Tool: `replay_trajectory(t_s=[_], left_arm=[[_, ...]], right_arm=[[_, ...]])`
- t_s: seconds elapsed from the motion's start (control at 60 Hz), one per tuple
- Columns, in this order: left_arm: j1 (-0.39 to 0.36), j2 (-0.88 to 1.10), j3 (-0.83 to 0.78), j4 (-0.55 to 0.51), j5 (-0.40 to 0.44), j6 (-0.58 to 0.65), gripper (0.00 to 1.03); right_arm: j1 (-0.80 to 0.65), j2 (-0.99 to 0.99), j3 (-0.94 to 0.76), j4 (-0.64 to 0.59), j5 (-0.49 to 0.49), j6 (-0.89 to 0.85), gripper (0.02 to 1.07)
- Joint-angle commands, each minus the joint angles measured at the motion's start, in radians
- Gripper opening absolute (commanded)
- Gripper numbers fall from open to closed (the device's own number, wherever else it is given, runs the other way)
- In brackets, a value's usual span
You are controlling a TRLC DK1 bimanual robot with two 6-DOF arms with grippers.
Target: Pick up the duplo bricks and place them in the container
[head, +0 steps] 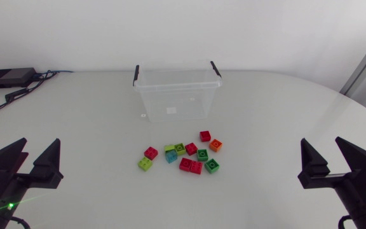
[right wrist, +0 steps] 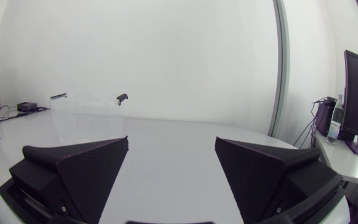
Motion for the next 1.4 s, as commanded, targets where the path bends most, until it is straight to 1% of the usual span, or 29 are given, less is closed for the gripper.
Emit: replay_trajectory(t_s=[0.0,0.35,0.467,0.767,0.95,1.033,1.15,1.25,1.383], left_arm=[[-0.003,-0.01,-0.02,0.008,0.002,0.0,0.99],[-0.007,-0.012,-0.02,0.008,0.002,-0.006,0.99],[-0.026,-0.012,-0.02,0.01,0.002,-0.017,0.99],[-0.026,0.01,0.077,-0.003,0.002,-0.018,0.98],[-0.038,0.166,0.167,0.014,0.002,-0.02,0.97],[-0.05,0.24,0.207,0.03,0.002,-0.02,0.97],[-0.073,0.375,0.29,0.028,0.002,-0.018,0.97],[-0.096,0.511,0.363,-0.001,0.002,-0.015,0.98],[-0.17,0.653,0.428,-0.021,0.002,0.001,0.97]], right_arm=[[0.011,-0.005,-0.022,-0.005,0.002,0.011,1.03],[0.011,-0.005,-0.022,-0.005,0.004,0.011,1.03],[0.013,-0.007,-0.022,-0.005,0.002,-0.001,1.03],[0.021,-0.005,0.008,0.013,0.001,-0.004,1.03],[0.019,0.039,0.064,0.021,-0.001,-0.004,1.03],[0.019,0.113,0.103,0.038,-0.001,-0.004,1.03],[0.021,0.263,0.169,0.062,-0.013,-0.004,1.03],[0.021,0.397,0.226,0.079,-0.031,-0.004,1.03],[0.021,0.552,0.284,0.091,-0.06,-0.003,1.03]])
